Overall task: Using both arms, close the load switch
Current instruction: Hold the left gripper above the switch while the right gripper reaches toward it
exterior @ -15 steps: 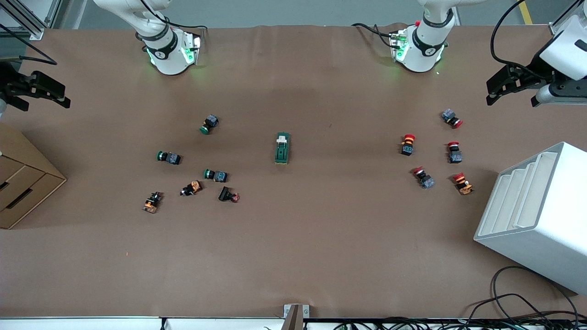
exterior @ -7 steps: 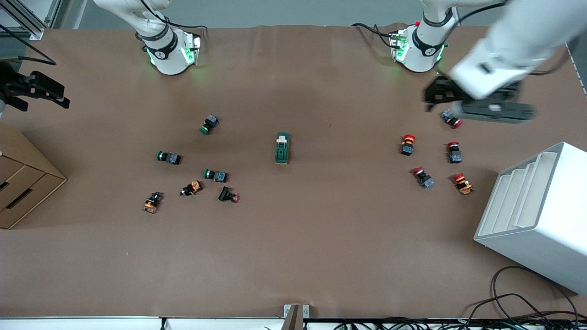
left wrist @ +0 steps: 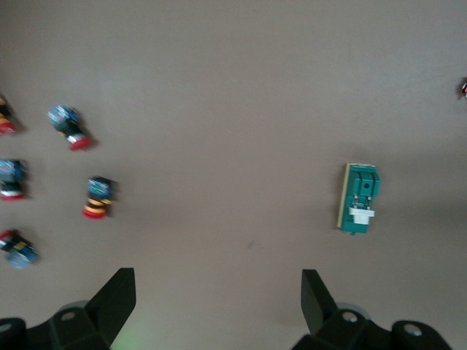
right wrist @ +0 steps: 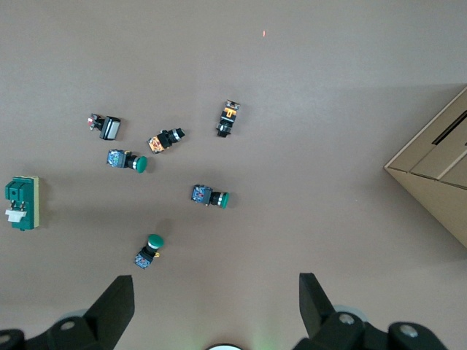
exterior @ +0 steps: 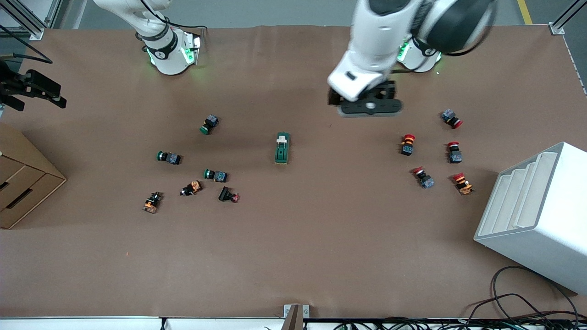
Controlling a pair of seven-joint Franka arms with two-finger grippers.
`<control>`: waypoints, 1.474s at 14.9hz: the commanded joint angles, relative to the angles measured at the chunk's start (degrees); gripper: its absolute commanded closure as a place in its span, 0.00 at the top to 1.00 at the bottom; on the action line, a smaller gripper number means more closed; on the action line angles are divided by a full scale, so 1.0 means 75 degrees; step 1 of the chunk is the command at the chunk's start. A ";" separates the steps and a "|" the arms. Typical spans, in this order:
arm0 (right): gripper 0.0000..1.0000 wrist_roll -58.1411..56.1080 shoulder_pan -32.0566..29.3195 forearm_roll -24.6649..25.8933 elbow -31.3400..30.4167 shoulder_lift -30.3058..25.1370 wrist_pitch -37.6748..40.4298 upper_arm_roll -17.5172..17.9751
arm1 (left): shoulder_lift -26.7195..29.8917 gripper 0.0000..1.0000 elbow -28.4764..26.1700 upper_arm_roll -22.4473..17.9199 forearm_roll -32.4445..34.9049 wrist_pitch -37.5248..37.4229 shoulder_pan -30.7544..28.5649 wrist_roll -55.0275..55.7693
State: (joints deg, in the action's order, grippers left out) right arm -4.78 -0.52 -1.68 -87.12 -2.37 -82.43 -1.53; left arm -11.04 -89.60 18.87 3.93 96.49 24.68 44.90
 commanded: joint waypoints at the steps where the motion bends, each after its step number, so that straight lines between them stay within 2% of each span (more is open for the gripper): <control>1: 1.00 0.0005 0.0034 -0.0046 0.0131 0.0374 -0.0222 0.0063 | -0.0109 1.00 -0.0519 -0.0032 0.0202 0.0749 0.0597 0.1087; 3: 1.00 0.0005 0.0034 -0.0116 0.0108 0.0573 -0.0655 0.0075 | -0.0179 1.00 -0.0988 -0.0032 0.0751 0.1277 0.1112 0.1709; 7: 1.00 -0.0042 0.0093 -0.0093 0.0213 0.1896 -0.1100 0.0075 | -0.0823 1.00 -0.1271 -0.0032 0.1373 0.2004 0.1980 0.3184; 11: 1.00 0.0063 0.0267 -0.0128 0.0003 0.1981 -0.1547 0.0075 | -0.1713 1.00 -0.1260 -0.0032 0.2555 0.2778 0.2684 0.4873; 14: 1.00 0.1102 0.0630 -0.0128 -0.0056 0.2168 -0.1712 0.0075 | -0.2428 1.00 -0.1248 -0.0032 0.3539 0.3398 0.3013 0.6008; 18: 1.00 0.2732 0.1496 -0.0058 -0.0056 0.2390 -0.1828 0.0063 | -0.3225 0.99 -0.1248 -0.0032 0.5109 0.3974 0.3458 0.7836; 22: 1.00 0.4080 0.2107 -0.0058 -0.0080 0.2788 -0.2156 0.0063 | -0.3590 0.99 -0.1318 -0.0020 0.6645 0.4221 0.3587 0.9187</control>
State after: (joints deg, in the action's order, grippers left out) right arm 21.11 13.46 -2.14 -87.57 17.24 -97.23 -0.70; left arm -37.38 -99.74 18.94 48.88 127.48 51.22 110.15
